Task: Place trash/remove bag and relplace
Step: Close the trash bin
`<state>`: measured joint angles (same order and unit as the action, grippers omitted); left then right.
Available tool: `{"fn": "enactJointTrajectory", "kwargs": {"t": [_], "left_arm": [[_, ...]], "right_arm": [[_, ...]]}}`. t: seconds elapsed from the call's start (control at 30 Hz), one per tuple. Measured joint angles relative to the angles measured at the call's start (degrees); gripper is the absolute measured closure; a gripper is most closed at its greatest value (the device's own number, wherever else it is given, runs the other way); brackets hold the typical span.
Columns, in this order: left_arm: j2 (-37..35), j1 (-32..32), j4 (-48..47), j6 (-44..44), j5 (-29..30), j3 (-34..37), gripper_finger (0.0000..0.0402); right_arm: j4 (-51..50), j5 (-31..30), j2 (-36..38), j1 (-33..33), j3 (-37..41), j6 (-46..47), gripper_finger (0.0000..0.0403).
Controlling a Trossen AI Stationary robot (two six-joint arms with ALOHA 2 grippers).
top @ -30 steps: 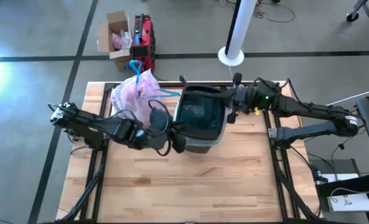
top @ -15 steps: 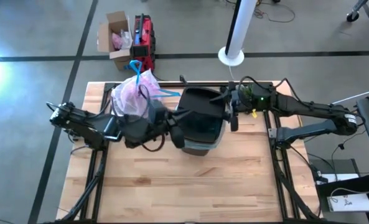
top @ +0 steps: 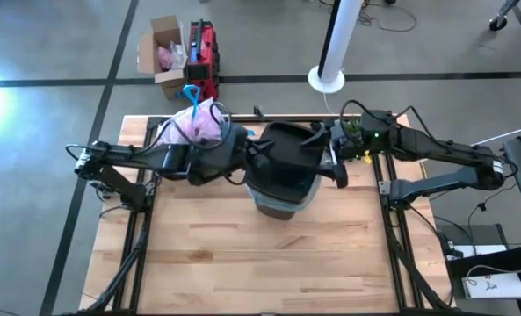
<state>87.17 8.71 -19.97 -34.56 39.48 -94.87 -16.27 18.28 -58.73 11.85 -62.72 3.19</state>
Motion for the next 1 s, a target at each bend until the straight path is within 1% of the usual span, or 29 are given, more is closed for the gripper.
{"fn": "enactJointTrajectory", "kwargs": {"t": [0.17,0.3,0.43,0.53,0.67,0.73,0.83,0.93,1.0], "left_arm": [[-0.01,0.15,-5.79,-1.39,-1.44,0.0,0.0371],[0.13,0.28,-11.06,-4.45,-1.71,0.2,0.0371],[0.6,0.29,-13.05,-5.49,-1.68,0.28,0.0371],[1.09,0.48,-13.31,-5.5,-1.96,0.28,0.0371],[1.3,0.46,-14.19,-5.49,-4.48,0.99,0.0371],[1.3,0.48,-14.08,-5.49,-5.02,1.99,0.0371],[1.3,0.57,-13.96,-5.46,-6.51,3.23,0.0371],[1.24,0.66,-13.68,-5.44,-8.19,3.54,0.0371],[1.34,0.77,-13.49,-5.27,-8.75,3.54,0.0371]], "right_arm": [[-3.68,1.52,0.04,-0.76,-3.66,-0.25,0.0051],[-5.43,6.02,0.15,-0.76,-6.81,1.2,0.0051],[-6.27,9.21,0.12,-0.78,-9.07,2.81,0.0051],[-4.74,7.85,0.12,-0.76,-11.29,2.34,0.0051],[-2.84,-0.74,-0.35,-0.76,-14.18,1.84,0.0059],[-2.45,-3.18,-1.08,-0.79,-14.69,1.06,0.0071],[-1.11,-3.36,-2.94,-1.41,-14.49,0.66,0.0099],[-1.1,-3.32,-5.72,-2.91,-14.01,-0.93,0.0143],[-1.33,-3.39,-7.82,-4.16,-13.35,-3.7,0.018]]}}
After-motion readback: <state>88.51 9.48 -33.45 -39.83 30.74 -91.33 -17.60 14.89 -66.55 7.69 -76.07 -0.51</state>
